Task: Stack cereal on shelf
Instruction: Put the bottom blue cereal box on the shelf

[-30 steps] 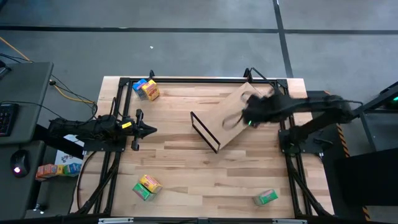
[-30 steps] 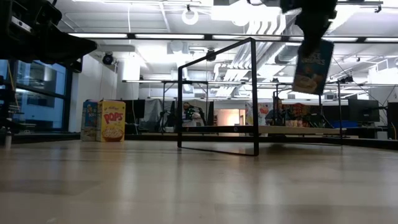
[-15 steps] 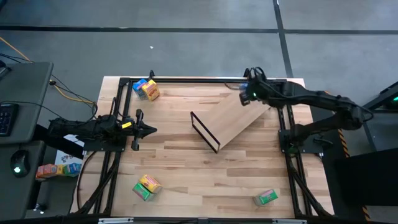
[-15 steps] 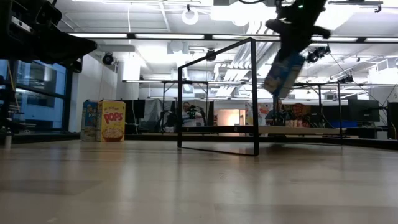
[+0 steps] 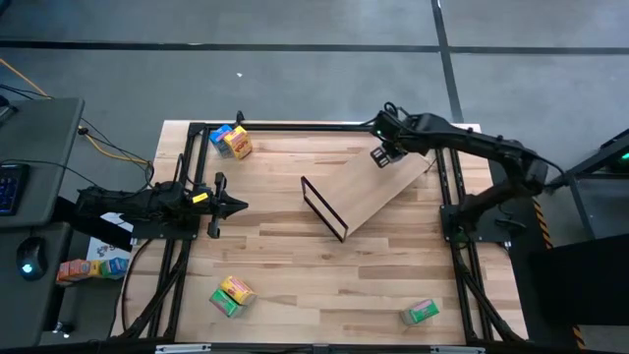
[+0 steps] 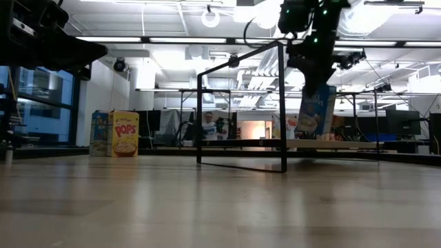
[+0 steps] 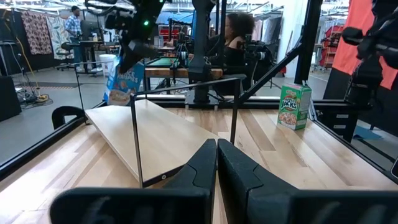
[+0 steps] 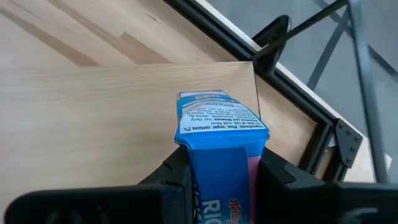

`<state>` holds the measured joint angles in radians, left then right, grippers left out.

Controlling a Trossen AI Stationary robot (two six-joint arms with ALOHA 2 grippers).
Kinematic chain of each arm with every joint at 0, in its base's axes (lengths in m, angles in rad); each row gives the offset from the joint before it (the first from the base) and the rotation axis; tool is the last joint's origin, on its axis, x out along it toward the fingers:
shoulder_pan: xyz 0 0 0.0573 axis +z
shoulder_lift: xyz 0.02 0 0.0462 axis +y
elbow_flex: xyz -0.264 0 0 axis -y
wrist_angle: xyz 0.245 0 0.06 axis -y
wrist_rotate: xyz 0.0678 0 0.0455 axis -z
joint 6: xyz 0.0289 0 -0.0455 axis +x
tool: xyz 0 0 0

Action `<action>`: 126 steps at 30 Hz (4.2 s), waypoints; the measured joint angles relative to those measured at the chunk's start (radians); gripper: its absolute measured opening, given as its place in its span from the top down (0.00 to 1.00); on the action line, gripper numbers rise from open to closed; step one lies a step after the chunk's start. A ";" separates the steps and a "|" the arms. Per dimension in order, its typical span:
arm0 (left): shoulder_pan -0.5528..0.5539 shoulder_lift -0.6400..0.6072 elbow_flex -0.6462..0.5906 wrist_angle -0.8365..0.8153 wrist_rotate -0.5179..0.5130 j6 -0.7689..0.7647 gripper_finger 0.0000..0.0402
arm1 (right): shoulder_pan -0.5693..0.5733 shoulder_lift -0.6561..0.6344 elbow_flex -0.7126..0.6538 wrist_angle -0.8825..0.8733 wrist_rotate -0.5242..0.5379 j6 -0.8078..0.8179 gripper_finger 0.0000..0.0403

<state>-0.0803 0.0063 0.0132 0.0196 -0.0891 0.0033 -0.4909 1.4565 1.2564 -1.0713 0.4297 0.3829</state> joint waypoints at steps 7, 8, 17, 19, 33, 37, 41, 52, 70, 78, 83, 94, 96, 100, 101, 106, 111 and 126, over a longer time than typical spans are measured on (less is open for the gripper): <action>0.000 0.000 0.000 0.000 0.000 0.000 0.98 | -0.104 0.038 0.001 0.007 -0.032 -0.007 0.79; 0.000 0.000 0.000 0.000 0.000 0.000 0.98 | -0.114 0.037 0.001 0.012 -0.050 -0.007 0.79; 0.000 0.000 0.000 0.000 0.000 0.000 0.98 | -0.165 0.030 0.001 0.045 -0.150 -0.044 0.79; 0.000 0.000 0.000 0.000 0.000 0.000 0.98 | -0.165 0.030 0.001 0.055 -0.151 -0.051 0.79; 0.000 0.000 0.000 0.000 0.000 0.000 0.98 | -0.164 0.030 0.001 0.070 -0.155 -0.042 0.62; 0.000 0.000 0.000 0.000 0.000 0.000 0.98 | -0.164 0.030 0.001 0.085 -0.164 -0.044 0.56; 0.000 0.000 0.000 0.000 0.000 0.000 0.98 | -0.164 0.030 0.001 0.113 -0.139 -0.050 0.54; 0.000 0.000 0.000 0.000 0.000 0.000 0.98 | -0.164 -0.013 0.001 0.091 -0.145 -0.125 0.54; 0.000 0.000 0.000 0.000 0.000 0.000 0.98 | -0.098 -0.232 -0.087 -0.043 -0.015 -0.021 0.54; 0.000 0.000 0.000 0.000 0.000 0.000 0.98 | -0.017 -0.315 -0.265 0.029 0.105 0.050 0.63; 0.000 0.000 0.000 0.000 0.000 0.000 0.98 | 0.019 -0.334 -0.346 0.063 0.250 0.138 0.81; 0.000 0.000 0.000 0.000 0.000 0.000 0.98 | 0.038 -0.332 -0.450 0.261 0.311 0.133 0.97; 0.000 0.000 0.000 0.000 0.000 0.000 0.98 | 0.038 -0.332 -0.456 0.300 0.312 0.125 0.99; 0.000 0.000 0.000 0.000 0.000 0.000 0.98 | 0.038 -0.331 -0.456 0.379 0.323 0.106 0.99; 0.000 0.000 0.000 0.000 0.000 0.000 0.98 | 0.037 -0.330 -0.456 0.395 0.330 0.098 0.99; 0.000 0.000 0.000 0.000 0.000 0.000 0.98 | 0.018 -0.330 -0.456 0.445 0.332 0.070 1.00; 0.000 0.000 0.000 0.000 0.000 0.000 0.98 | -0.011 -0.330 -0.456 0.447 0.273 0.061 1.00; 0.000 0.000 0.000 0.000 0.000 0.000 0.98 | -0.027 -0.254 -0.456 0.447 0.162 0.035 1.00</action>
<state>-0.0803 0.0063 0.0129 0.0196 -0.0892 0.0032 -0.5175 1.2024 0.8001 -0.6246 0.5919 0.4179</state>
